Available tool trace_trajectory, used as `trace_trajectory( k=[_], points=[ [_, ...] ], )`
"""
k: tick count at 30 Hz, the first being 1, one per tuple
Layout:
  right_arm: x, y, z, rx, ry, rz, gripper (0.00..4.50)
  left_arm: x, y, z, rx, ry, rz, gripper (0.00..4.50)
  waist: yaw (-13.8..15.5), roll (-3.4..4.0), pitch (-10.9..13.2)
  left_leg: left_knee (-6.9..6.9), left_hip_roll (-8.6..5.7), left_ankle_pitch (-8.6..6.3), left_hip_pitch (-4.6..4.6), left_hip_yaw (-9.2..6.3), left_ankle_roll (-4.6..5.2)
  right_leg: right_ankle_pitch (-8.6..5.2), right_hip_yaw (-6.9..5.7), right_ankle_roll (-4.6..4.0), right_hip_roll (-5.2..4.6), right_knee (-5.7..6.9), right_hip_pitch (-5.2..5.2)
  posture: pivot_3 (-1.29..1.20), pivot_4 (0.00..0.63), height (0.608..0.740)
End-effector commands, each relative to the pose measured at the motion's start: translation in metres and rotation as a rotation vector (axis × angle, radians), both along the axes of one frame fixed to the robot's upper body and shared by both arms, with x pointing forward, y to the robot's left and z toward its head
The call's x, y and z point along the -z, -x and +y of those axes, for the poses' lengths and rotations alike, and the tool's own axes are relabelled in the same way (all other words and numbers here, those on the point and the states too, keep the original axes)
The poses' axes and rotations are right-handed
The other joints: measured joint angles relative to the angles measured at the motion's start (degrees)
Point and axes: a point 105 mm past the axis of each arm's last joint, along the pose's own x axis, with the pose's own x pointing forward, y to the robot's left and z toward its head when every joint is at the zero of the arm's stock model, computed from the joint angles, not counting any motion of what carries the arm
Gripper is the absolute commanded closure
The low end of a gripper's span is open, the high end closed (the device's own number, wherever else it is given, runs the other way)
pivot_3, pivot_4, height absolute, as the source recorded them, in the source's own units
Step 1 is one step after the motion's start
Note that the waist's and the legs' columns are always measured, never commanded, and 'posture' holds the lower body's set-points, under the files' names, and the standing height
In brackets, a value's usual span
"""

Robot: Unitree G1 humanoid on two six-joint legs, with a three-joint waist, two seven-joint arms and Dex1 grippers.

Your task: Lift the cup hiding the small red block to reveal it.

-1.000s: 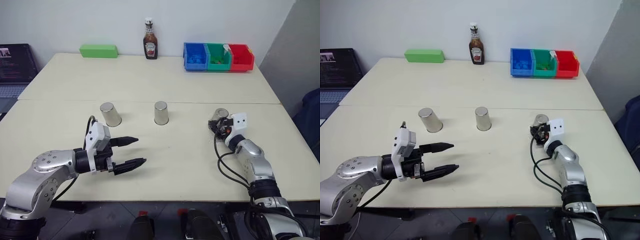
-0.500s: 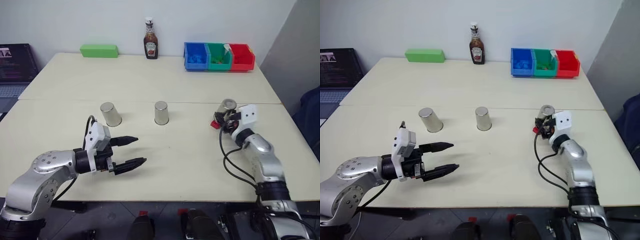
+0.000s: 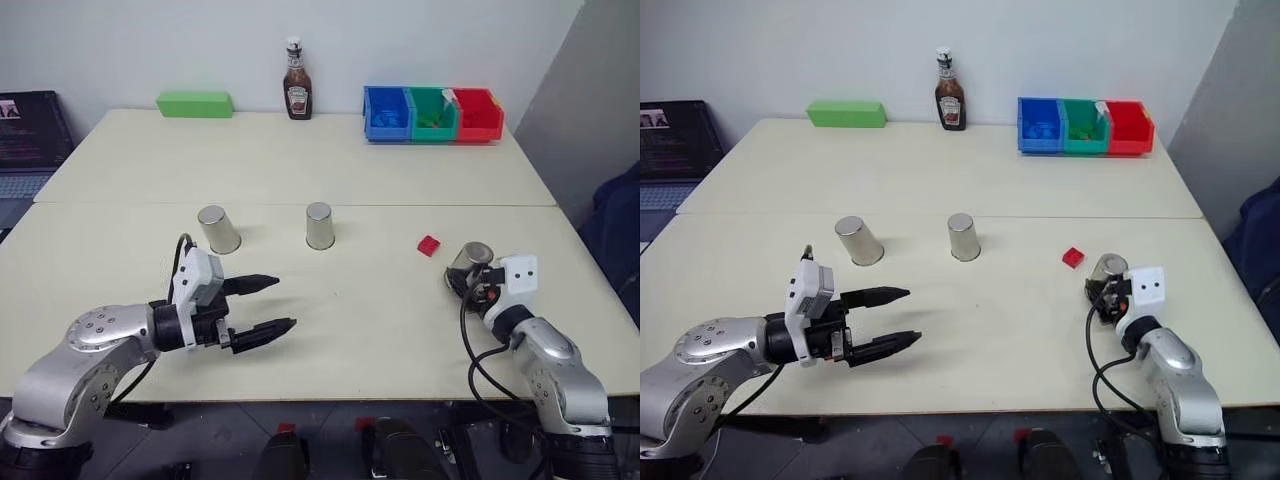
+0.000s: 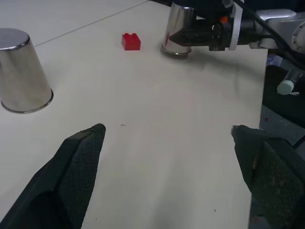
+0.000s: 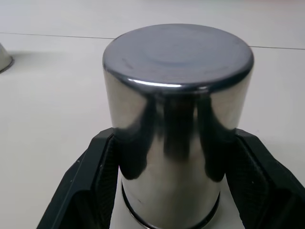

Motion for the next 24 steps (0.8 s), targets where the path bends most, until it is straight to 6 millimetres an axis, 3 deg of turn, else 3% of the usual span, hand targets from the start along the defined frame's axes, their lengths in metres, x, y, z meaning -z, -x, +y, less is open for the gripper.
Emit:
trace_trajectory(
  k=[1,2,4,9,14,17,21,24],
  points=[
    [-0.004,-0.006,0.001,-0.002,0.02,-0.062,1.71,-0.005,0.0,-0.004,0.031,0.004,-0.021,0.0,0.1,0.0,0.0,0.0,0.0,0.0,-0.01,0.0,0.0,0.0,0.0,0.0,0.02,0.0,-0.01,0.0,0.15,0.74],
    [-0.002,-0.006,0.0,-0.003,0.022,-0.06,1.71,-0.005,-0.001,-0.004,0.033,0.004,-0.022,0.0,0.1,0.0,0.0,-0.02,0.01,0.0,-0.02,-0.03,0.0,0.0,-0.01,-0.01,0.04,-0.01,-0.01,0.0,0.15,0.74],
    [0.003,-0.005,0.001,-0.013,0.013,-0.049,1.01,-0.006,-0.001,-0.004,0.034,0.003,-0.026,0.0,0.1,0.0,0.0,-0.05,0.01,0.0,-0.05,-0.04,0.0,-0.02,-0.01,-0.04,0.04,-0.03,-0.02,0.0,0.15,0.74],
    [0.007,-0.001,-0.001,-0.015,0.061,-0.035,0.06,-0.005,-0.001,-0.005,0.029,0.009,-0.027,0.0,0.1,0.01,0.0,-0.04,0.01,0.0,-0.08,-0.02,0.0,-0.02,0.02,-0.05,0.01,-0.07,-0.03,0.0,0.15,0.74],
    [-0.006,0.018,-0.005,-0.06,0.07,-0.031,0.06,-0.003,-0.001,-0.002,-0.022,0.016,-0.022,0.0,0.2,0.02,0.0,-0.04,0.0,0.0,-0.07,-0.03,0.0,-0.02,0.0,-0.05,-0.01,-0.05,-0.02,0.0,0.15,0.74],
    [-0.014,0.045,-0.003,-0.14,0.055,0.005,0.06,-0.002,-0.001,0.009,-0.082,0.001,-0.036,0.0,0.3,0.06,0.0,-0.06,0.01,-0.01,-0.08,-0.06,0.0,-0.03,-0.01,-0.05,-0.02,-0.07,-0.02,0.0,0.15,0.74],
    [-0.033,0.077,0.013,-0.298,0.003,0.039,0.06,0.0,0.003,0.024,-0.154,-0.02,-0.015,0.0,0.3,0.07,0.0,-0.06,0.04,-0.01,-0.08,-0.08,0.0,-0.04,-0.04,-0.05,-0.03,-0.07,-0.01,0.0,0.15,0.74],
    [-0.043,0.083,0.022,-0.347,0.009,0.034,0.06,0.002,0.007,0.029,-0.182,-0.05,-0.013,0.0,0.0,0.07,0.0,-0.04,0.08,0.0,0.01,-0.05,0.0,-0.03,-0.02,-0.03,-0.02,-0.05,0.07,0.0,0.15,0.74]
  ],
)
